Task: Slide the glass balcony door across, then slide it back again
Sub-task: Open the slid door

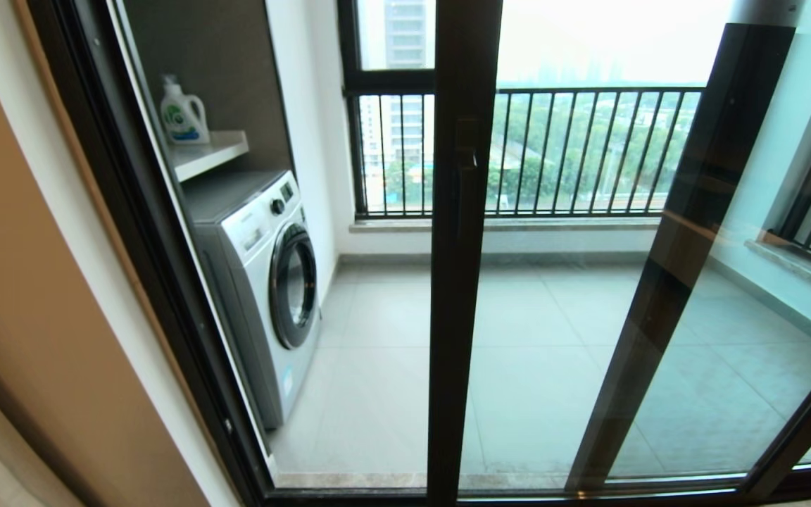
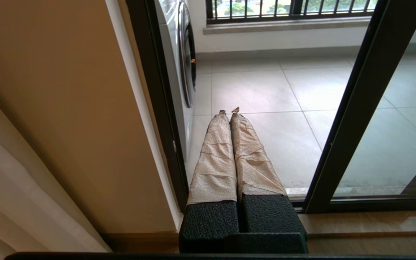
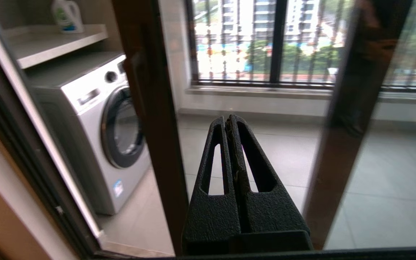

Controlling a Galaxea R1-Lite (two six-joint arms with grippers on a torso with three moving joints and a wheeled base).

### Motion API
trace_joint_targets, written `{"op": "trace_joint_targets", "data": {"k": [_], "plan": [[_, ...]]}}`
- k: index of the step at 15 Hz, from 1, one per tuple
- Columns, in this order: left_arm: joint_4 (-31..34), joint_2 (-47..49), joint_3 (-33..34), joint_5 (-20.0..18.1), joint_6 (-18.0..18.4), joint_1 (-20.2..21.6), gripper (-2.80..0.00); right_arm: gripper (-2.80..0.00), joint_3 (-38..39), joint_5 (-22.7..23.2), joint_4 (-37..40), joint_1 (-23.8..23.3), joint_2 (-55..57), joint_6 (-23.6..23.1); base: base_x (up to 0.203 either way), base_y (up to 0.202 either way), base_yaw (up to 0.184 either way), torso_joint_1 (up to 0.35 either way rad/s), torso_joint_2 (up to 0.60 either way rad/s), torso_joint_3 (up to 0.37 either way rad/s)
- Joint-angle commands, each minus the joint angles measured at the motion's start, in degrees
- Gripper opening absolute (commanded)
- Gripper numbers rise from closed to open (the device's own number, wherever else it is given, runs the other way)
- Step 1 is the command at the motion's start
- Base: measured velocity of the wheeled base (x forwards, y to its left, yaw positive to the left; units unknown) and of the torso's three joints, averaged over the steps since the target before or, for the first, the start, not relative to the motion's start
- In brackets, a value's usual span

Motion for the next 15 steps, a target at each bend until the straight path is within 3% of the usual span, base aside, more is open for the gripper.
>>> {"op": "trace_joint_targets", "data": {"k": [1,3,6,9,15], "plan": [[0.05,0.20,0.00,0.00,0.02,0.01,-2.80,-2.80,-12.30,-0.62,-1.18,9.73,22.74,0.19,0.000,0.000,0.000,0.000,0.00,0.000],[0.05,0.20,0.00,0.00,0.02,0.01,-2.80,-2.80,-20.12,-5.44,-2.16,22.17,32.08,0.24,0.000,0.000,0.000,0.000,0.00,0.000],[0.05,0.20,0.00,0.00,0.02,0.01,-2.80,-2.80,-28.74,-11.80,-2.93,30.88,44.00,-0.07,0.000,0.000,0.000,0.000,0.00,0.000],[0.05,0.20,0.00,0.00,0.02,0.01,-2.80,-2.80,-37.82,-15.43,-4.61,32.99,55.11,-0.53,0.000,0.000,0.000,0.000,0.00,0.000],[0.05,0.20,0.00,0.00,0.02,0.01,-2.80,-2.80,-61.44,-22.63,-5.30,32.60,76.69,0.58,0.000,0.000,0.000,0.000,0.00,0.000]]}}
